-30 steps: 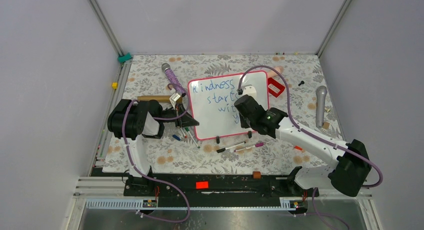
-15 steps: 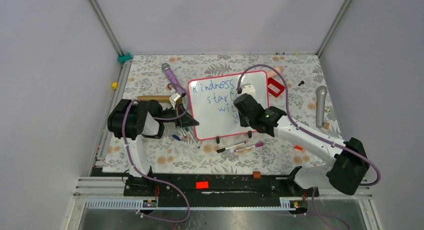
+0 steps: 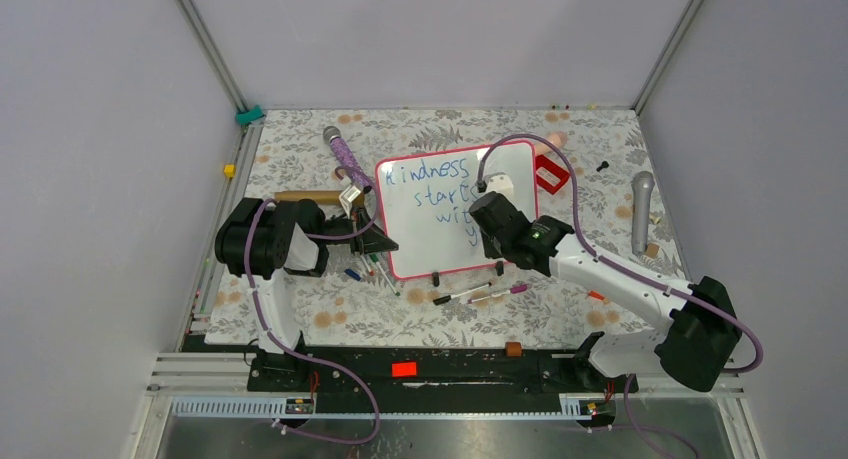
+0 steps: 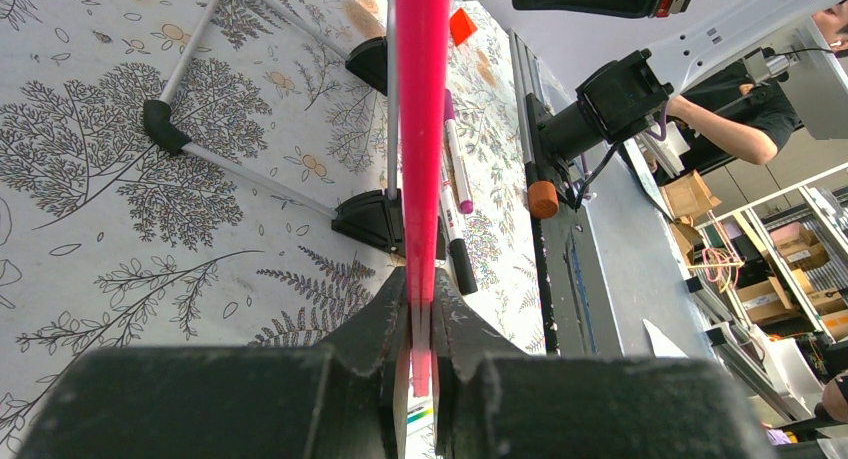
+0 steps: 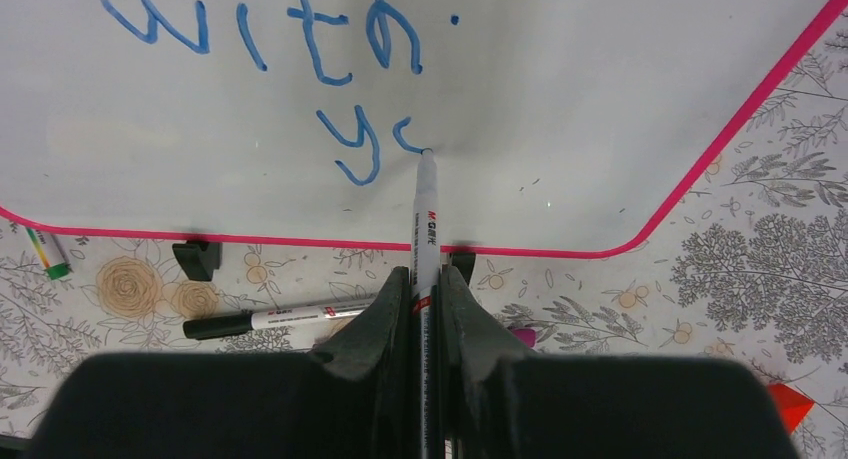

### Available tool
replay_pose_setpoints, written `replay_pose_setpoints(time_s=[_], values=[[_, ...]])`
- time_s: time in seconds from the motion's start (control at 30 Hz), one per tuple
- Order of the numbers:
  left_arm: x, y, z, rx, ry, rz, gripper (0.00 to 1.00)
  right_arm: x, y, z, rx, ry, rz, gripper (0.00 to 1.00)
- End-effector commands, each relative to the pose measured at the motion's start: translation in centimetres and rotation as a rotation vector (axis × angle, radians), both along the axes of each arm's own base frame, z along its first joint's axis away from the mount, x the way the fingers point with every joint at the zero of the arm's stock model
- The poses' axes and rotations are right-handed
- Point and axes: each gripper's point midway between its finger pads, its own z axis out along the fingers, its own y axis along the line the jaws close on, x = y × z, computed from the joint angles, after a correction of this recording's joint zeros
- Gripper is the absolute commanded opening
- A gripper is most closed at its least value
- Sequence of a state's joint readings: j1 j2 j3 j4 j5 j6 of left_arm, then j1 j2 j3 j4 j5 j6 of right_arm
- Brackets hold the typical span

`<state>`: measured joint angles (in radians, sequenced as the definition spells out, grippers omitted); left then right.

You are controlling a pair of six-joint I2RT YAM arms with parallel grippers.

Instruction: Write a sentence on the whiteboard

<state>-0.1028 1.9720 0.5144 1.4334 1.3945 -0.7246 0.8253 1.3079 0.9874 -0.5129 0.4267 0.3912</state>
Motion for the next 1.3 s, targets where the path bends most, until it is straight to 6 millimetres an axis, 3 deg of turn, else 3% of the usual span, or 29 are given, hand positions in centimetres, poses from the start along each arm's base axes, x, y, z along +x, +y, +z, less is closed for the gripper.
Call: replay_pose_setpoints(time_s=[0.0, 0.37, 0.8, 0.93, 1.27], values=[[-0.3, 0.0, 0.0, -0.002, -0.064, -0.027, 0.00, 1.1, -1.4, 1.1, -0.043, -0.056, -0.066, 0.00], [-0.3, 0.0, 0.0, -0.001, -0.065, -0.026, 0.00, 3.1, 0.0, 3.1, -0.028, -0.092, -0.068, 0.00], [-0.3, 0.0, 0.0, -0.001, -0.066, -0.026, 0.00, 2.2, 2.1, 2.3, 0.075, -0.050, -0.001, 0.00], [-0.3, 0.0, 0.0, -0.002, -0.066, -0.027, 0.00, 2.0, 1.9, 2.2, 0.078, -0.051, -0.002, 0.00], [-0.3, 0.0, 0.0, -0.001, -0.068, -0.027, 0.00, 1.0, -0.5, 4.4, 0.120, -0.116, -0.031, 0.00]])
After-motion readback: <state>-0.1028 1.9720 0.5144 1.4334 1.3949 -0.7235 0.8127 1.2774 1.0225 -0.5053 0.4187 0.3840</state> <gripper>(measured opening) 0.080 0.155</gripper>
